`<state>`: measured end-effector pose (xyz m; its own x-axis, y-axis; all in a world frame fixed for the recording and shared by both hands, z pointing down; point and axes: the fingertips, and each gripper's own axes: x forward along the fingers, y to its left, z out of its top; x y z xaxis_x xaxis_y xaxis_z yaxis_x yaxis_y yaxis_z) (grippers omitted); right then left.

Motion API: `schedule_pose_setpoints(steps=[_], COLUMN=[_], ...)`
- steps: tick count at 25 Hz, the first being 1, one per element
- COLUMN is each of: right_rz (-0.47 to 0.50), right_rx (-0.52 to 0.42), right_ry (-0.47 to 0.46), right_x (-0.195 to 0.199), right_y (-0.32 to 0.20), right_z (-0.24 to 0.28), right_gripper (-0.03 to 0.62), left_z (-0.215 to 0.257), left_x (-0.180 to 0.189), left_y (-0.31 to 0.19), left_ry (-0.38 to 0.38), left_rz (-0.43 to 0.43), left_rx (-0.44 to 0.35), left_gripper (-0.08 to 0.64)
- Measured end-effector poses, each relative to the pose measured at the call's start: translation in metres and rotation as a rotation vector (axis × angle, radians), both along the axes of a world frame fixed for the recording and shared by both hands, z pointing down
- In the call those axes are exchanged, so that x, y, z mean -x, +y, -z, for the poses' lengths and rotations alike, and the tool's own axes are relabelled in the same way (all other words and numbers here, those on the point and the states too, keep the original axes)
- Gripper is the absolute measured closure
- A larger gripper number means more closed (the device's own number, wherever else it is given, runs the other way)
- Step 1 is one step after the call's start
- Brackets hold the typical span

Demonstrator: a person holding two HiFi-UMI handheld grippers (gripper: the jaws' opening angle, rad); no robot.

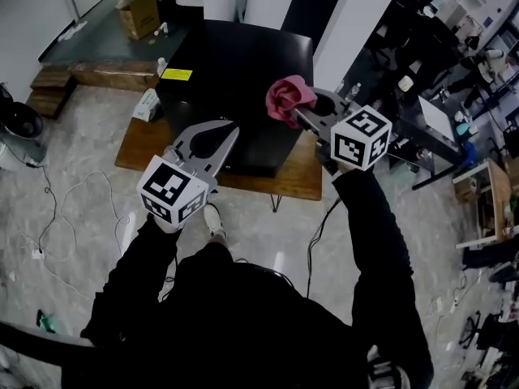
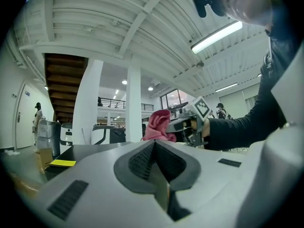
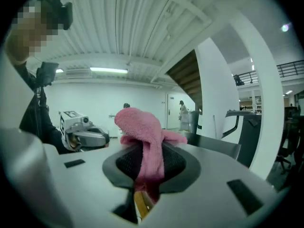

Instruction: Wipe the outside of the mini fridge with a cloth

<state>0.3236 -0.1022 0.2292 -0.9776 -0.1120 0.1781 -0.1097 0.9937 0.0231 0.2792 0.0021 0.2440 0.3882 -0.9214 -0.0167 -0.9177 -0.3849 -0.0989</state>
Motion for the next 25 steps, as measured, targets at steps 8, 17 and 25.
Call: schedule_pose_setpoints(steps=[8,17,25], right_rz=[0.0,-0.042,-0.068], right_rx=[0.001,0.077,0.105], right_ry=[-0.184,-0.221,-0.231], right_x=[-0.034,-0.053,-0.045], right_y=[0.118,0.176,0.207], right_z=[-0.053,-0.123,-0.142], right_gripper=[0.514,0.517,0.517], left_z=[-0.048,-0.13,-0.145], left_x=[-0.013,-0.03,-0.041], left_y=[0.059,0.112,0.128], left_ry=[0.046,0.064,0.09], left_rz=[-0.004,-0.046,-0.083], left_rx=[0.018,0.109,0.135], left_gripper=[0.558,0.558,0.558])
